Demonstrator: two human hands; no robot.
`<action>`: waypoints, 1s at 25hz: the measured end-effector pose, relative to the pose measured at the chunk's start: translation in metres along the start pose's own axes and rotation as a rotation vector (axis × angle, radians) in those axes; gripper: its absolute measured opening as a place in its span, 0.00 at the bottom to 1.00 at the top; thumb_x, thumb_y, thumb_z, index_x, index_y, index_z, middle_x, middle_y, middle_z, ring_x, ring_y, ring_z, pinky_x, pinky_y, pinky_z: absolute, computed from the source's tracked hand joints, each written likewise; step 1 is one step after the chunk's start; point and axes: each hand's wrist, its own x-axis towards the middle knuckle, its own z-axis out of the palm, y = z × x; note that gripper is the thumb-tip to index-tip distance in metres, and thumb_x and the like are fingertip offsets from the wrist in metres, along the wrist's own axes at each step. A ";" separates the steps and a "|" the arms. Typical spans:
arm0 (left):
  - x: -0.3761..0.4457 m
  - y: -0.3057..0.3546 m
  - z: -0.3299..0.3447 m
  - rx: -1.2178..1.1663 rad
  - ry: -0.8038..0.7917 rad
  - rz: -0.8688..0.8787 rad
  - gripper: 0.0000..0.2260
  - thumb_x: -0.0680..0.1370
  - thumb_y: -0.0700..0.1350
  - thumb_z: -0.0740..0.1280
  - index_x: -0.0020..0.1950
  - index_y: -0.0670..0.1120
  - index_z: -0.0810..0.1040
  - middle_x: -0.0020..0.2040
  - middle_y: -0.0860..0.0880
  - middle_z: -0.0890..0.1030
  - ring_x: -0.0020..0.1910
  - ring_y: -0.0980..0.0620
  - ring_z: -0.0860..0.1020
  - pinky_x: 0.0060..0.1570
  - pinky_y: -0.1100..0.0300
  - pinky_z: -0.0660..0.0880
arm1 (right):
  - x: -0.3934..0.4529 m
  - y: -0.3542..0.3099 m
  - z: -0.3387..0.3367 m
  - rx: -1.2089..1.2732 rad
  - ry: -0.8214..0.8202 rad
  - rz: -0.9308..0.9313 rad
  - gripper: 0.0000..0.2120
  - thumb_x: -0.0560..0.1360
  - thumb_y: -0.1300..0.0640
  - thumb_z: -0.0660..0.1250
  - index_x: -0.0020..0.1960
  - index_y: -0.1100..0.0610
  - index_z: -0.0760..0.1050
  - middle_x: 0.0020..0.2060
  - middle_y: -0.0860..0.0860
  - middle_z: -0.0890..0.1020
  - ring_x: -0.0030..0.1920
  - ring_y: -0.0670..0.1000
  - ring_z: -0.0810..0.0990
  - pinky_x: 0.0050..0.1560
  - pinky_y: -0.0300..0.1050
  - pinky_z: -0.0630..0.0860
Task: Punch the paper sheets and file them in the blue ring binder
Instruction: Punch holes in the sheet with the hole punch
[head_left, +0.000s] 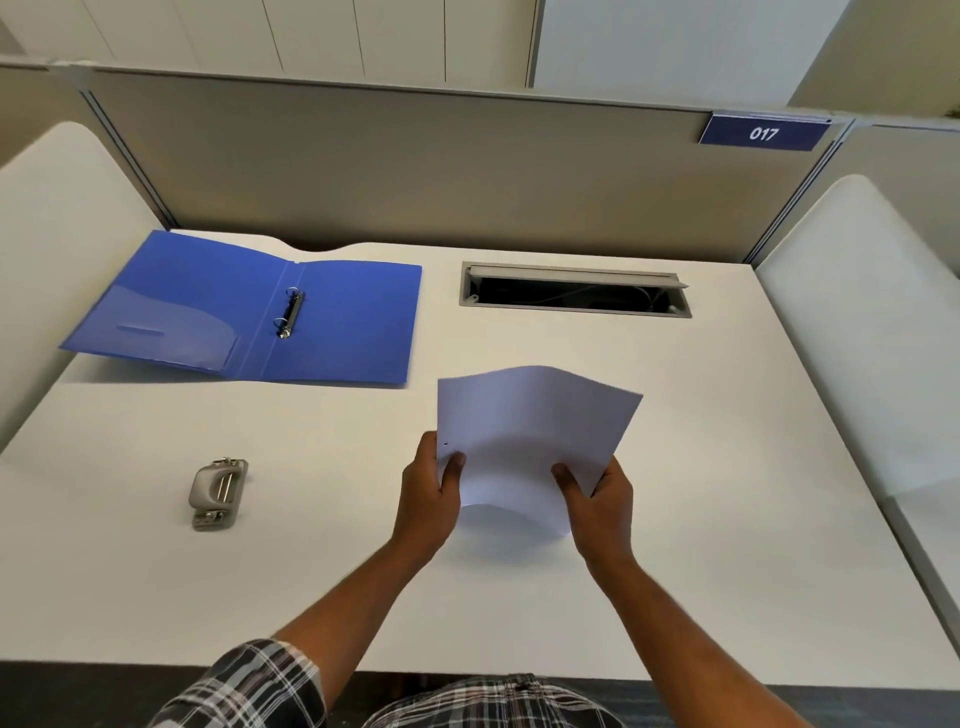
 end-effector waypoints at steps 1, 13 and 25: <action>-0.003 -0.007 0.001 0.029 -0.019 -0.013 0.06 0.82 0.42 0.62 0.55 0.54 0.72 0.48 0.64 0.80 0.48 0.62 0.79 0.44 0.73 0.73 | -0.001 0.005 0.000 -0.006 0.006 0.041 0.12 0.76 0.60 0.74 0.57 0.48 0.80 0.48 0.44 0.86 0.49 0.47 0.85 0.50 0.45 0.83; 0.030 -0.009 -0.013 0.201 -0.182 -0.350 0.10 0.82 0.42 0.59 0.63 0.45 0.72 0.58 0.49 0.79 0.54 0.47 0.77 0.52 0.56 0.73 | 0.022 0.010 -0.014 -0.017 -0.256 0.184 0.10 0.76 0.57 0.74 0.58 0.50 0.82 0.50 0.47 0.88 0.49 0.51 0.88 0.49 0.51 0.85; 0.050 -0.042 -0.028 -0.077 -0.131 -0.656 0.08 0.79 0.36 0.60 0.51 0.42 0.79 0.47 0.42 0.84 0.41 0.46 0.80 0.45 0.53 0.79 | 0.040 0.023 0.004 0.007 -0.233 0.376 0.07 0.76 0.64 0.74 0.53 0.57 0.83 0.47 0.55 0.89 0.46 0.59 0.86 0.51 0.56 0.83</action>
